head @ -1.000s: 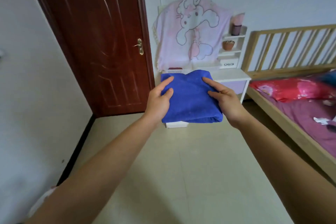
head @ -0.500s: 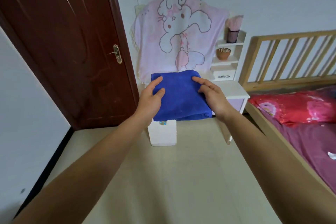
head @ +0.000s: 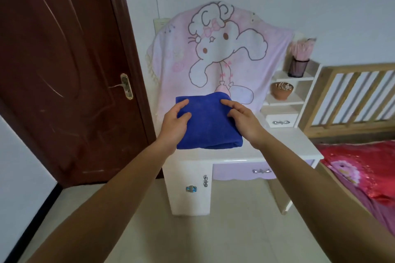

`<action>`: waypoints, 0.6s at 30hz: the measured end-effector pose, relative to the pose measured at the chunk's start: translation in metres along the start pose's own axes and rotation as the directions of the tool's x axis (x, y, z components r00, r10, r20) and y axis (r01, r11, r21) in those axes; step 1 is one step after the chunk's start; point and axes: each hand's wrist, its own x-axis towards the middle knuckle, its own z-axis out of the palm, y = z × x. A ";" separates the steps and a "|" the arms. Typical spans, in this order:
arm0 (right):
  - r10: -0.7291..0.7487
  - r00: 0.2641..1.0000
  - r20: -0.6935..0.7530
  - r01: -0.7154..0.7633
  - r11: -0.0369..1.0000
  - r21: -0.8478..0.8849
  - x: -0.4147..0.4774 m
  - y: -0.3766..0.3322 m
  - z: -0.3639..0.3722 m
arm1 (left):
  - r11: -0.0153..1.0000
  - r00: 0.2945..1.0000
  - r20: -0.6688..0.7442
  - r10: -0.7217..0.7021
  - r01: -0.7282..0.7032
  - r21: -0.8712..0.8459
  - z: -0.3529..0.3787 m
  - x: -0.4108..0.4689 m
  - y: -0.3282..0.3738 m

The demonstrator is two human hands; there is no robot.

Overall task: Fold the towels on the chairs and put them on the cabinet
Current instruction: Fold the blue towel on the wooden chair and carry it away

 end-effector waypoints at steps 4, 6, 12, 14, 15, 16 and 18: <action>0.016 0.998 -0.060 -0.016 1.000 0.000 0.074 0.015 -0.016 | 0.999 0.997 0.061 -0.051 0.050 0.016 0.023 0.083 -0.007; 0.055 0.996 -0.073 -0.056 0.998 -0.013 0.118 0.035 -0.025 | 0.996 0.992 0.097 -0.082 0.079 0.029 0.041 0.127 -0.023; 0.181 0.982 -0.057 -0.183 0.982 -0.039 0.230 0.119 -0.045 | 0.972 0.962 0.145 -0.233 0.226 0.068 0.091 0.233 -0.092; 0.212 0.977 -0.016 -0.213 0.976 -0.050 0.268 0.147 -0.046 | 0.957 0.949 0.132 -0.287 0.279 0.081 0.101 0.264 -0.114; 0.230 0.973 0.003 -0.230 0.972 -0.052 0.288 0.159 -0.046 | 0.948 0.942 0.114 -0.315 0.308 0.080 0.106 0.279 -0.123; 0.251 0.968 0.027 -0.249 0.967 -0.044 0.309 0.168 -0.044 | 0.935 0.931 0.097 -0.351 0.344 0.083 0.108 0.295 -0.131; 0.289 0.954 0.084 -0.286 0.957 -0.044 0.349 0.183 -0.034 | 0.912 0.912 0.063 -0.405 0.397 0.102 0.106 0.326 -0.144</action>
